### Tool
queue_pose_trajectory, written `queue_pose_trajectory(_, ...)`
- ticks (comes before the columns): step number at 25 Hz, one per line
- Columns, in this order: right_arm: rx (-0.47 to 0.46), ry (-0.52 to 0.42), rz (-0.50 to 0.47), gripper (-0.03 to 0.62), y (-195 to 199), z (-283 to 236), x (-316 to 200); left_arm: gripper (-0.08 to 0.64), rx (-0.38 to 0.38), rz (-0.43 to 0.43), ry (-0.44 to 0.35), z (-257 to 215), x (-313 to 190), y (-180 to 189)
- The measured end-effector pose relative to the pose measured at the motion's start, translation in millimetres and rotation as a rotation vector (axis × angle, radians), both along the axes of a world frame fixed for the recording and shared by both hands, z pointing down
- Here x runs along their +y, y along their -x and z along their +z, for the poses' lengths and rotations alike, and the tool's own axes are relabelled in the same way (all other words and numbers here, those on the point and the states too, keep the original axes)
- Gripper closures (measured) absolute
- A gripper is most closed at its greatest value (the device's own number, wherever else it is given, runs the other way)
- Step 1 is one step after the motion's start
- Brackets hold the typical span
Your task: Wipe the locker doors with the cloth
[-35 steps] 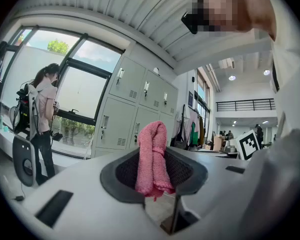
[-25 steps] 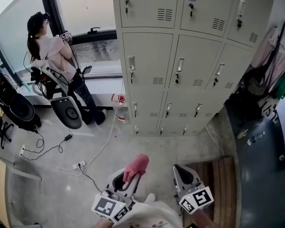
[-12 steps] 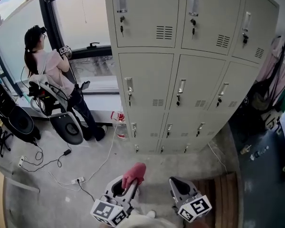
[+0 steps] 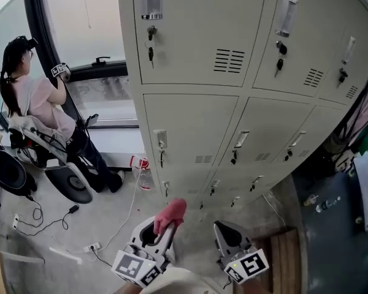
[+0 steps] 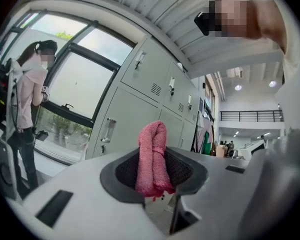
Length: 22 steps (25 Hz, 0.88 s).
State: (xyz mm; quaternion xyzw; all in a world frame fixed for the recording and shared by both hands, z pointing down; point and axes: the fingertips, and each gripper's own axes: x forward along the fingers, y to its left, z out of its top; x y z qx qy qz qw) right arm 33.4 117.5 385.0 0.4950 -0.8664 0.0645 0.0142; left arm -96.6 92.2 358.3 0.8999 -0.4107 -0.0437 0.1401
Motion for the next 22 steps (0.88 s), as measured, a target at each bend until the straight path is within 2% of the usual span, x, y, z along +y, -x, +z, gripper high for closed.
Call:
queue_pose_trajectory(4,0.021,-0.01,0.047,0.586,0,-3,-66,0.443,0.012,0.046,-0.07,-21,-58,3)
queue_pose_trajectory(7,0.01,0.004,0.042,0.586,5,-6,-92,0.443,0.009,0.028,-0.09,-27,-83,12)
queue_pose_trajectory(11,0.026,-0.02,0.01,0.586,5,-22,-119,0.443,0.026,-0.039,-0.083,-30,-110,18)
queue_pose_trajectory(15,-0.018,-0.053,-0.018,0.586,-2,-39,-144,0.443,0.012,-0.124,-0.086,-40,-133,20)
queue_pose_trajectory(22,0.03,-0.086,-0.135,0.586,4,-45,-173,0.443,-0.036,-0.255,-0.206,-89,-182,41)
